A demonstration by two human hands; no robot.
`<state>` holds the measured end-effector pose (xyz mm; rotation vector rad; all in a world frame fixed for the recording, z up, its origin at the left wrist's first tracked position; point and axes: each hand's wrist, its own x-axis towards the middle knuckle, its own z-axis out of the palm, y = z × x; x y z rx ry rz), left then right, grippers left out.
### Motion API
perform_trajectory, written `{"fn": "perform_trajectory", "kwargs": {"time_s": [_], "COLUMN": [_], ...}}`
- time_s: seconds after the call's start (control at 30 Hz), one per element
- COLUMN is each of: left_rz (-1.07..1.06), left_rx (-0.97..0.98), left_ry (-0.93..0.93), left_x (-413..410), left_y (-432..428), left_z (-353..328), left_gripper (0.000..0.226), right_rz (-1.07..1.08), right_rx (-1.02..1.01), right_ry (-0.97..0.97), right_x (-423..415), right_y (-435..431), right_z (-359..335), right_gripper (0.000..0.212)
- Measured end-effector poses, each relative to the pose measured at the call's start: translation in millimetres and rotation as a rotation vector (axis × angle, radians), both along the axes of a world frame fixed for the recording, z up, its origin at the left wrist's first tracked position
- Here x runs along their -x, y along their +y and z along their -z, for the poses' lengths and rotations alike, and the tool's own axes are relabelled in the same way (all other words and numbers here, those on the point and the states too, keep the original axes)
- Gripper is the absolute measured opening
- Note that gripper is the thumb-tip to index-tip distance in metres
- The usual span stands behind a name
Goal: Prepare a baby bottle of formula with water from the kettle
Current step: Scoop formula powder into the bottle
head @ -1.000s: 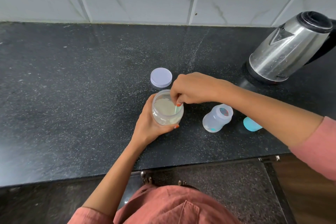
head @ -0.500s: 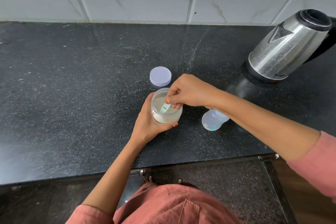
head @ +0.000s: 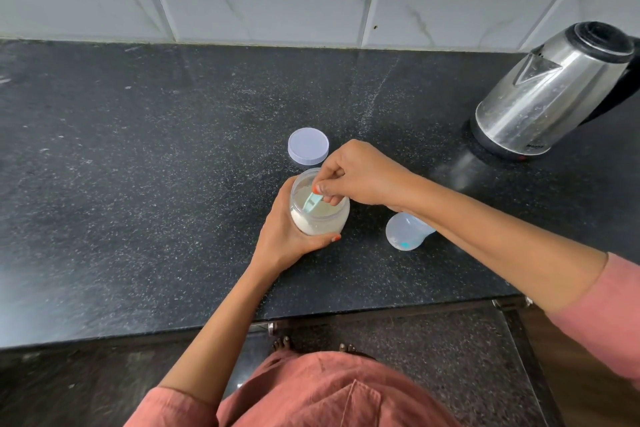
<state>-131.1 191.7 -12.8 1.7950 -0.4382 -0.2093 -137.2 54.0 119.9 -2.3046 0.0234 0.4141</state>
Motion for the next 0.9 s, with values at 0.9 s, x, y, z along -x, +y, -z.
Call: {"fn": "perform_trajectory", "kwargs": {"time_s": [0.9], "left_rz": [0.005], "left_rx": [-0.010], "left_ry": [-0.009], "left_x": [-1], "left_y": [0], "left_z": [2], "left_gripper": [0.086], "right_rz": [0.394], "right_rx": [-0.370], "right_ry": [0.189], "right_x": [4], "right_y": [-41], "right_z": [14], "right_gripper": [0.006]}}
